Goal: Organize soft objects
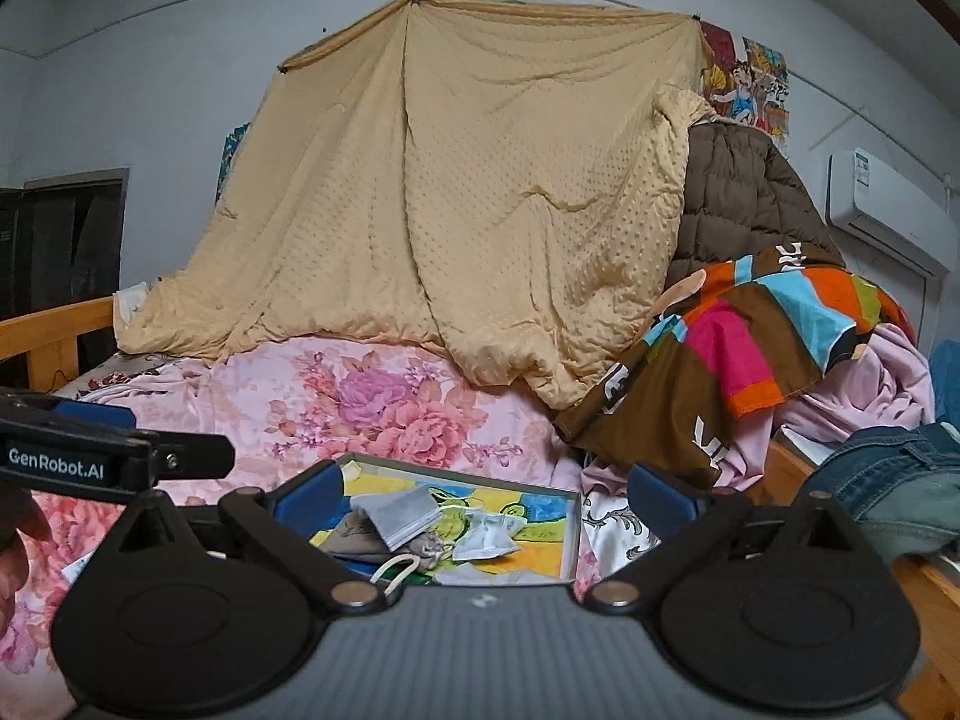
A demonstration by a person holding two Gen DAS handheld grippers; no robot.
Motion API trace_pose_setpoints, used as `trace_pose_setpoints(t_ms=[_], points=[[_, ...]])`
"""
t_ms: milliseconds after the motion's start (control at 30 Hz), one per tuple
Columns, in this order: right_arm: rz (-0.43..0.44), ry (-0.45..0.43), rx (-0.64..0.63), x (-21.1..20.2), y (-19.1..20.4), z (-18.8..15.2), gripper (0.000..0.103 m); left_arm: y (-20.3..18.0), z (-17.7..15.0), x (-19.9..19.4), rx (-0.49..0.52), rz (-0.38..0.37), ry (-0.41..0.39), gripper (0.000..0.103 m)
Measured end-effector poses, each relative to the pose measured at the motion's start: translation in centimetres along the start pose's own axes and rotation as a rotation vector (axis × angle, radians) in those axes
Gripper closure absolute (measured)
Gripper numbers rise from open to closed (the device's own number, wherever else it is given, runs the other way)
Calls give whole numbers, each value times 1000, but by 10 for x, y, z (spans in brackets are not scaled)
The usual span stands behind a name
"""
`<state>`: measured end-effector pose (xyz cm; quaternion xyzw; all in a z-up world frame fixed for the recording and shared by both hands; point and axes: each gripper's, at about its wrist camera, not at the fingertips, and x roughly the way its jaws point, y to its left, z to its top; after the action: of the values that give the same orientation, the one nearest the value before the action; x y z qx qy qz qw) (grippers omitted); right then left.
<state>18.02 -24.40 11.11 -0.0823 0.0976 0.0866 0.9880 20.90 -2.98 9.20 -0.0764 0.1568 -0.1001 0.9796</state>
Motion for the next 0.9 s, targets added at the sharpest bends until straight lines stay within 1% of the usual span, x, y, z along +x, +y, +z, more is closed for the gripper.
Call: trace_pose_setpoints(t_ms=[167, 333, 600, 900], points=[[4, 4, 15, -15, 8, -9, 0, 5, -14, -24, 20, 23, 3, 1], [0, 12, 39, -26, 12, -20, 0, 14, -27, -39, 21, 39, 13, 1], [-10, 52, 44, -33, 21, -39, 0, 30, -48, -52, 2, 57, 44, 1], [4, 105, 14, -34, 38, -60, 0, 49, -74, -53, -24, 83, 105, 1]])
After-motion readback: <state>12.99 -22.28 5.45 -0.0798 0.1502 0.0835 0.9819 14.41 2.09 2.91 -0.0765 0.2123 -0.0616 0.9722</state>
